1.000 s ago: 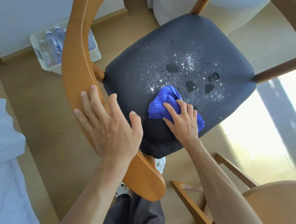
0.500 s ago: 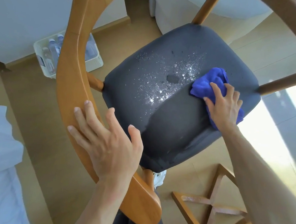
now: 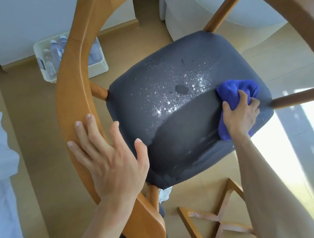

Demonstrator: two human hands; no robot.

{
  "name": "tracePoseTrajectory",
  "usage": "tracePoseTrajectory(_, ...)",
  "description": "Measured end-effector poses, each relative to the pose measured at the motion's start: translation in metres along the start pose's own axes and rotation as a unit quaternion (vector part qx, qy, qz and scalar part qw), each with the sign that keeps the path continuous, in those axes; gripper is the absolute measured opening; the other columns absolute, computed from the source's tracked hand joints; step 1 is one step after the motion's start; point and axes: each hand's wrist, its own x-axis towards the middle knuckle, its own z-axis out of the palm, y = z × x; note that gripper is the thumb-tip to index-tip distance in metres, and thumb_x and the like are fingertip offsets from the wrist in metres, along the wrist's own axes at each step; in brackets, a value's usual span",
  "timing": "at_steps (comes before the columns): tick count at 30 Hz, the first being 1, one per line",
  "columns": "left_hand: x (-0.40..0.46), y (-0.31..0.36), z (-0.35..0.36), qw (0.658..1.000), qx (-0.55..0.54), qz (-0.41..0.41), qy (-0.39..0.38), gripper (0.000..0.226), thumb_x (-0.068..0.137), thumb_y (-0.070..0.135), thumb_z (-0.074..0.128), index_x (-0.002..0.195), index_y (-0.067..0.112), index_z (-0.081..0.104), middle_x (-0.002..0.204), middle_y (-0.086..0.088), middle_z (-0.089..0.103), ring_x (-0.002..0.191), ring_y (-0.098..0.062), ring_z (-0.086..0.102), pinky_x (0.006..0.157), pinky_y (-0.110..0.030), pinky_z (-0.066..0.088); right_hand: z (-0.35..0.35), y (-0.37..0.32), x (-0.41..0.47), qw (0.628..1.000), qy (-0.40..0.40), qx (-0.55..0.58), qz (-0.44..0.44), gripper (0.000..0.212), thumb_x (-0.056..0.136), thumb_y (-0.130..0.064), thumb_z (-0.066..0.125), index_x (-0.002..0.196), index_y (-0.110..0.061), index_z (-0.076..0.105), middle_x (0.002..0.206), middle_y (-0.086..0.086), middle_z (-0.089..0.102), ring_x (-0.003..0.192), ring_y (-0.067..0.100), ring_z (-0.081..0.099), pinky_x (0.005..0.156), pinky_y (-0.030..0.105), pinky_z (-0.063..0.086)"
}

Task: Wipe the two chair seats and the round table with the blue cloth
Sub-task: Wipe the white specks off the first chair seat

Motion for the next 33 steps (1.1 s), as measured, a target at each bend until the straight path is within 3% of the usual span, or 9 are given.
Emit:
tracePoseTrajectory(4,0.001,0.000,-0.001,1.000,-0.001,0.000,0.000,0.054,0.087,0.039,0.046,0.128,0.004,0.050,0.149,-0.029,0.026,0.142,-0.048,0.015,0.113,-0.065,0.010,0.019,-0.018,-0.048,0.997,-0.013,0.000,-0.081,0.049,0.086,-0.038,0.060,0.132,-0.026,0.049,0.136,0.016,0.039,0.112,0.041,0.043,0.092,0.046,0.042)
tracePoseTrajectory(9,0.000,0.000,-0.002,1.000,-0.006,0.004,-0.002,0.055,0.086,0.040,0.047,0.128,0.005,0.049,0.150,-0.028,0.026,0.142,-0.048,0.015,0.113,-0.066,0.010,0.042,-0.043,-0.108,0.984,-0.025,-0.009,-0.177,0.045,0.081,-0.033,0.069,0.123,-0.021,0.060,0.123,0.021,0.051,0.092,0.042,0.052,0.080,0.044,0.048)
tracePoseTrajectory(17,0.000,-0.001,-0.002,1.000,-0.009,0.008,-0.002,0.055,0.085,0.040,0.047,0.128,0.006,0.049,0.150,-0.028,0.025,0.142,-0.048,0.016,0.112,-0.066,0.011,0.063,-0.064,-0.177,0.963,-0.054,-0.006,-0.265,0.043,0.078,-0.033,0.072,0.118,-0.024,0.061,0.120,0.014,0.052,0.087,0.034,0.050,0.070,0.042,0.050)
tracePoseTrajectory(23,0.000,-0.001,-0.001,1.000,-0.014,0.009,0.000,0.054,0.086,0.040,0.045,0.129,0.007,0.050,0.151,-0.027,0.025,0.143,-0.046,0.016,0.113,-0.065,0.011,0.073,-0.068,-0.197,0.897,-0.084,-0.014,-0.435,0.038,0.082,-0.039,0.055,0.118,-0.029,0.051,0.117,0.009,0.054,0.083,0.031,0.050,0.064,0.039,0.049)
tracePoseTrajectory(26,0.000,-0.001,-0.001,1.000,-0.011,0.004,-0.006,0.056,0.087,0.043,0.043,0.129,0.006,0.049,0.152,-0.027,0.024,0.144,-0.046,0.015,0.113,-0.065,0.011,0.072,-0.069,-0.200,0.858,-0.089,0.008,-0.506,0.040,0.076,-0.031,0.068,0.113,-0.024,0.051,0.108,0.004,0.052,0.077,0.027,0.046,0.059,0.037,0.048)
tracePoseTrajectory(29,0.001,-0.001,-0.002,1.000,-0.006,0.000,-0.010,0.058,0.087,0.044,0.043,0.130,0.006,0.049,0.152,-0.026,0.024,0.144,-0.044,0.014,0.114,-0.064,0.011,0.069,-0.074,-0.207,0.852,-0.079,0.028,-0.518,0.056,0.067,-0.025,0.080,0.110,-0.015,0.046,0.099,0.000,0.048,0.069,0.023,0.053,0.054,0.031,0.050)
tracePoseTrajectory(33,0.001,-0.001,-0.002,1.000,-0.001,-0.003,-0.007,0.056,0.087,0.042,0.045,0.130,0.006,0.050,0.152,-0.026,0.024,0.144,-0.044,0.015,0.114,-0.064,0.012,0.079,-0.070,-0.202,0.824,-0.086,-0.027,-0.559,0.030,0.076,-0.022,0.065,0.105,-0.018,0.062,0.101,0.004,0.053,0.073,0.024,0.044,0.056,0.032,0.043)
